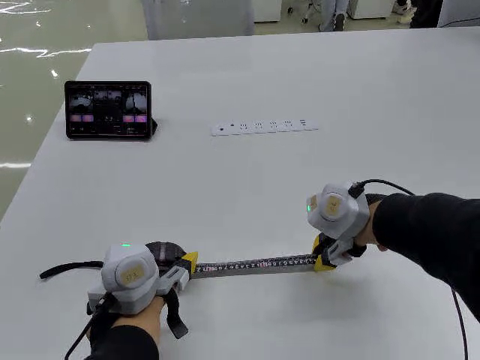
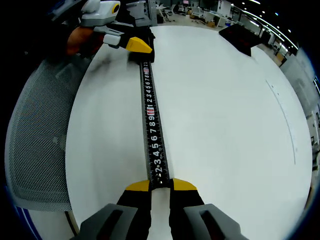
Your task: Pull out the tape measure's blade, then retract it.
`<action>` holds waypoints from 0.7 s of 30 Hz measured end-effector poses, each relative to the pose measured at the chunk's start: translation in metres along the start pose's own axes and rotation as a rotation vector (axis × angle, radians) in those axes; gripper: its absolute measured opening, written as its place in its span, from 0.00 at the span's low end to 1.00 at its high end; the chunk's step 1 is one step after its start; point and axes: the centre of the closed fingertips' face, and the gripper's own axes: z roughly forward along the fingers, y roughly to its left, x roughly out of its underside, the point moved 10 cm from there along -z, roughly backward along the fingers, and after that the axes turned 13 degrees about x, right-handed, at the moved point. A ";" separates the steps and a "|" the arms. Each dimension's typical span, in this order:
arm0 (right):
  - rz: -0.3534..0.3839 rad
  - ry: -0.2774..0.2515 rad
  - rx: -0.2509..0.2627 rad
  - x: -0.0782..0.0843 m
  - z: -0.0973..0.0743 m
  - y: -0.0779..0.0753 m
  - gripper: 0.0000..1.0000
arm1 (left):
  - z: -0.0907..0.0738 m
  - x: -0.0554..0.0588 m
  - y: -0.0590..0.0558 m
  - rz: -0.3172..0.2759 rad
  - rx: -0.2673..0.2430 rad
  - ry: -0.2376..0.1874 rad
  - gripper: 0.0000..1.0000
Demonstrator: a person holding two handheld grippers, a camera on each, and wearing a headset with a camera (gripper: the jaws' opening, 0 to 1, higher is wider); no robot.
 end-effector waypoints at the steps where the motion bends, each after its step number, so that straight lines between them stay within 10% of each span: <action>1: -0.006 0.002 -0.001 0.000 0.000 0.000 0.09 | 0.000 0.000 0.000 -0.001 0.001 0.003 0.64; 21: -0.007 0.035 0.012 -0.006 0.001 0.001 0.09 | 0.001 -0.001 0.000 -0.004 0.010 0.035 0.64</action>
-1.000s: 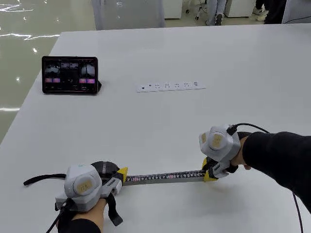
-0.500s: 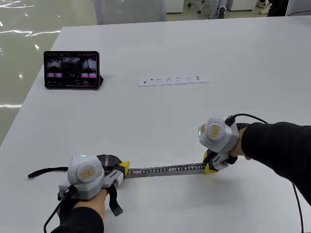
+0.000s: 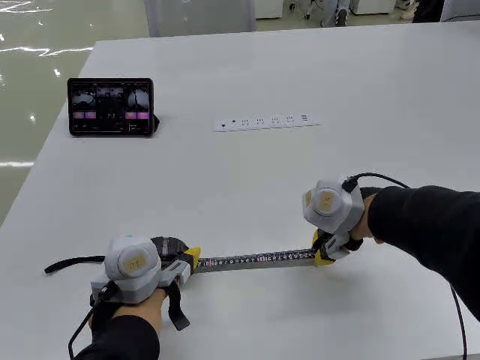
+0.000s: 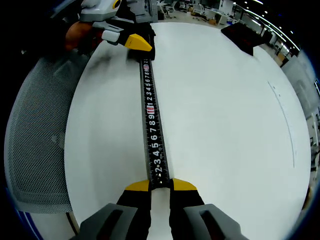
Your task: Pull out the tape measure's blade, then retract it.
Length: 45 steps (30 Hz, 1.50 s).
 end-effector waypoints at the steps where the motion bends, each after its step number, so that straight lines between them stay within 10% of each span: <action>1: 0.004 0.004 0.002 -0.001 0.000 0.000 0.09 | 0.000 0.000 0.000 0.000 0.000 0.001 0.64; 45: 0.010 0.042 0.025 -0.012 0.003 0.004 0.10 | 0.000 0.000 0.001 -0.007 -0.002 0.023 0.64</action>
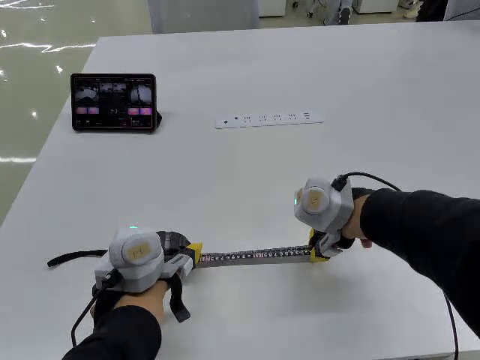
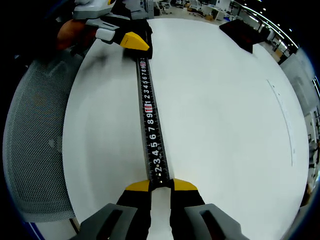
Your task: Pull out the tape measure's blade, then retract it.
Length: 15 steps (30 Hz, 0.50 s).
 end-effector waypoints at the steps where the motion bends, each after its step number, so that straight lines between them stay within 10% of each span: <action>1: -0.002 0.000 0.001 0.000 0.000 0.000 0.10 | 0.000 0.000 0.000 0.000 0.000 0.000 0.64; 15: -0.019 -0.007 0.003 -0.003 0.001 0.002 0.10 | 0.000 0.000 -0.001 0.003 0.000 -0.002 0.64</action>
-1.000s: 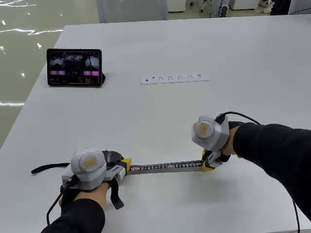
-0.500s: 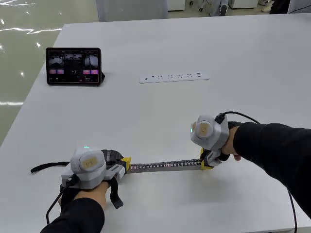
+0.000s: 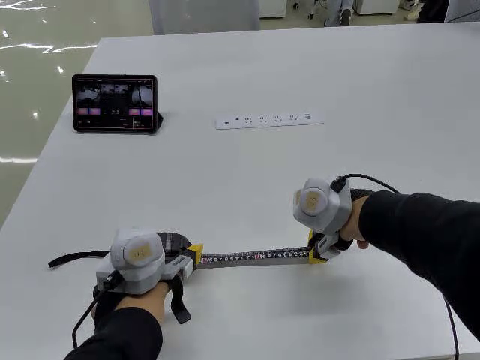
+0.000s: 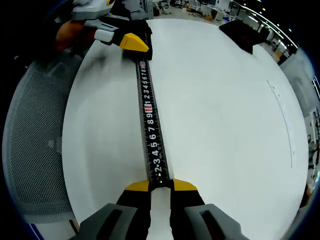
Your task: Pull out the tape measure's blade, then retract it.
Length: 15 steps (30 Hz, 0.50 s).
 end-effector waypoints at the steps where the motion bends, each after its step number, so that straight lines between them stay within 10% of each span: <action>1: -0.005 -0.003 -0.001 0.000 0.000 0.000 0.10 | 0.000 0.000 0.000 0.000 0.000 0.000 0.64; 15: -0.019 -0.019 -0.008 -0.005 0.002 0.000 0.10 | 0.001 0.000 0.000 -0.005 0.000 0.004 0.64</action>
